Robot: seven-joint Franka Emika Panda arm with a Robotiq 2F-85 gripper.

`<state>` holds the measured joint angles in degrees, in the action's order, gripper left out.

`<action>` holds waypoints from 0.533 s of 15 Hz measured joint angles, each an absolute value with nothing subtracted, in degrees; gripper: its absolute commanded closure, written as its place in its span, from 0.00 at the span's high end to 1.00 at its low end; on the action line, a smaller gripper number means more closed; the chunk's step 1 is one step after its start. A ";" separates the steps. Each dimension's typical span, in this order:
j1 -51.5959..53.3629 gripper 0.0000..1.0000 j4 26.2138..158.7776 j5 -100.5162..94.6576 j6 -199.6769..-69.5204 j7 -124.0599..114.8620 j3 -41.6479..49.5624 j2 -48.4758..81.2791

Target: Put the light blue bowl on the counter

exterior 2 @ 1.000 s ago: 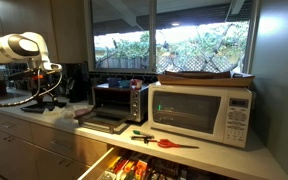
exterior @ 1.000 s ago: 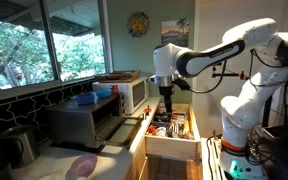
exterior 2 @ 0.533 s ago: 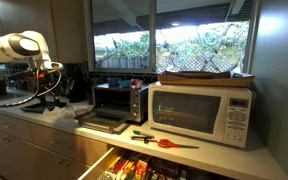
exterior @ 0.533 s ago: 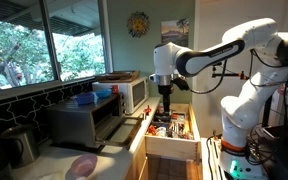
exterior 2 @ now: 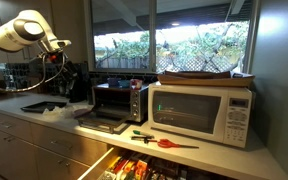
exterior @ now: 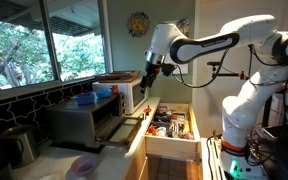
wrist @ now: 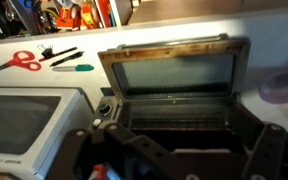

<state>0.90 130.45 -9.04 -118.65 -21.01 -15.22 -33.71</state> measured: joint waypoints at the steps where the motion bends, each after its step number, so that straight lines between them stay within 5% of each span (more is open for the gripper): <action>1: -0.30 1.00 129.49 -10.13 -120.31 -23.12 -15.33 -33.22; 8: -2.45 1.00 128.28 -12.29 -123.70 -26.65 -15.80 -32.61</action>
<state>-2.45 128.28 -12.29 -123.70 -26.65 -15.80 -32.61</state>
